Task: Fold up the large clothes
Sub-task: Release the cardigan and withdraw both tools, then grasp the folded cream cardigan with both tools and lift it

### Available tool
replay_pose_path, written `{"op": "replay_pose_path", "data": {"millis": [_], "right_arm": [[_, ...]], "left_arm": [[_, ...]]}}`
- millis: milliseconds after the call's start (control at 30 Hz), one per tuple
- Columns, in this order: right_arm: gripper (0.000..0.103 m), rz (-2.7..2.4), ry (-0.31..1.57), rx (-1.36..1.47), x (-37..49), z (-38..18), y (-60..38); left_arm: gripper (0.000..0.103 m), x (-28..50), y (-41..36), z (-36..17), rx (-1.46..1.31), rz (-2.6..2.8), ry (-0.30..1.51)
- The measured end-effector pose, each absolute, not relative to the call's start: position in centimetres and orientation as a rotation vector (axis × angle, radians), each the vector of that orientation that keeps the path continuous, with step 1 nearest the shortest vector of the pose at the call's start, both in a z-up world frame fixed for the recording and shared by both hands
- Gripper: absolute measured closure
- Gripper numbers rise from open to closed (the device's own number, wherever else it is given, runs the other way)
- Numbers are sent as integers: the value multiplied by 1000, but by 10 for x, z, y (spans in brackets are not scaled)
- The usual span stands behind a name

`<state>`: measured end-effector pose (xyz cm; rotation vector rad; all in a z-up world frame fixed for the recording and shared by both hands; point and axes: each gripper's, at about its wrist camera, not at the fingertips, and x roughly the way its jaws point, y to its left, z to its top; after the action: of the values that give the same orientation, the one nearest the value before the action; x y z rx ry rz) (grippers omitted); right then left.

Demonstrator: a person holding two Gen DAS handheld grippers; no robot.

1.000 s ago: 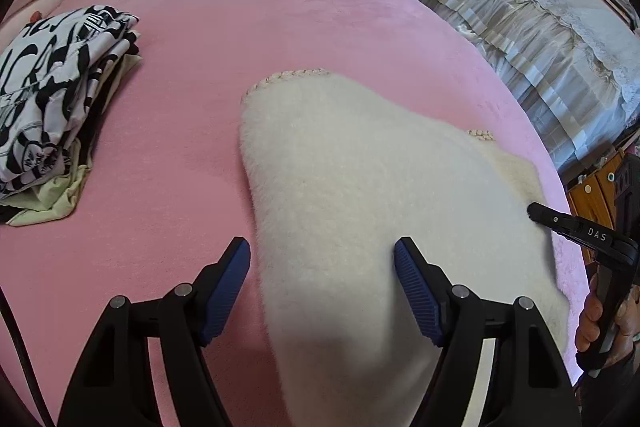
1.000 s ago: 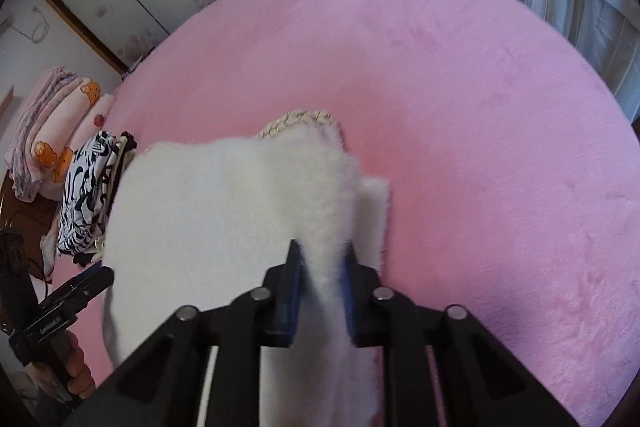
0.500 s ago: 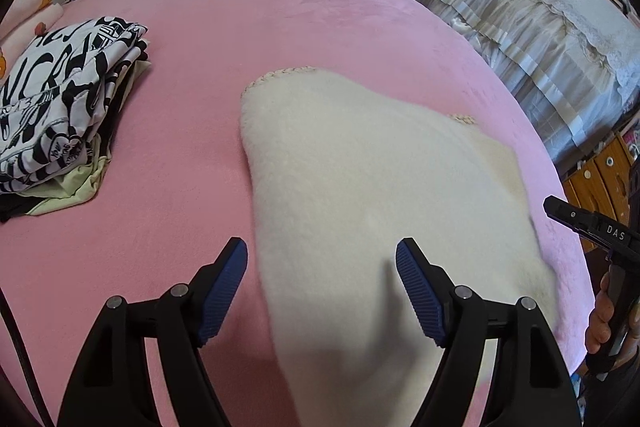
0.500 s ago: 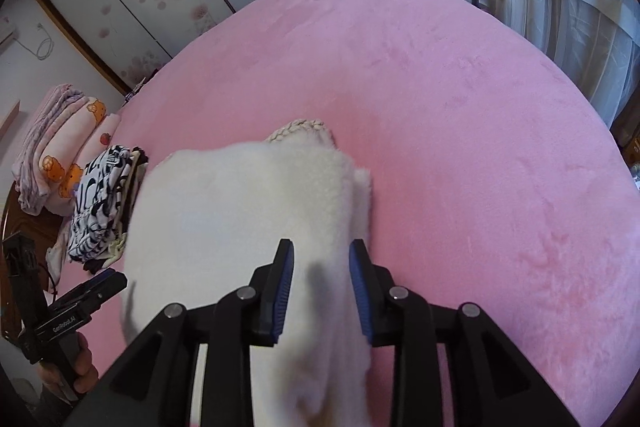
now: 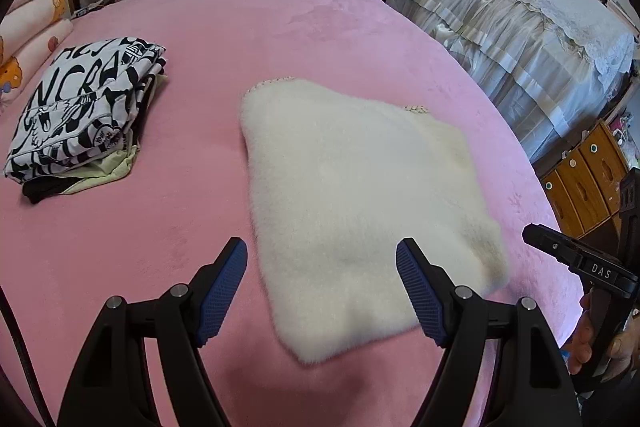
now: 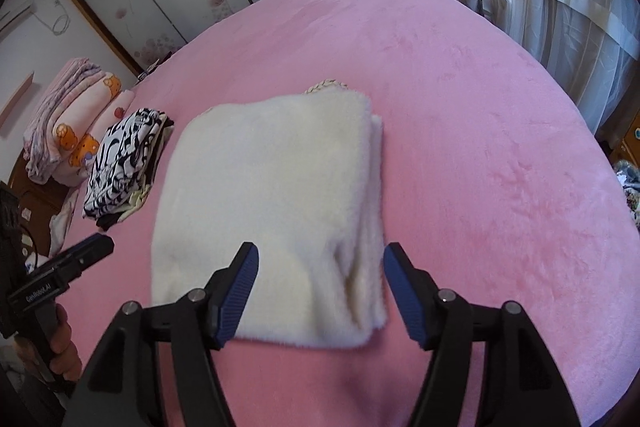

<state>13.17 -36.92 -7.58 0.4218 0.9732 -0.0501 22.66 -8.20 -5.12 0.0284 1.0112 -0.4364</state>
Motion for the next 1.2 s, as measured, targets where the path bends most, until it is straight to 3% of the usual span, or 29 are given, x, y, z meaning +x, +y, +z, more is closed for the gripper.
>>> {"op": "replay_pose_path", "data": {"millis": [200, 333, 500, 600, 1200], "right_arm": [[36, -15, 960, 335, 120, -53, -358], [25, -1, 947, 306, 118, -36, -357], [20, 9, 950, 268, 123, -28, -360], [18, 19, 989, 256, 131, -36, -363], [18, 100, 1159, 447, 169, -126, -394]], "left_arm": [[27, 212, -83, -41, 64, -434, 1028], [27, 210, -83, -34, 84, -420, 1027], [17, 213, -84, -34, 98, -429, 1043], [10, 217, -86, -40, 90, -450, 1077], [9, 272, -78, -141, -94, -489, 1303]]}}
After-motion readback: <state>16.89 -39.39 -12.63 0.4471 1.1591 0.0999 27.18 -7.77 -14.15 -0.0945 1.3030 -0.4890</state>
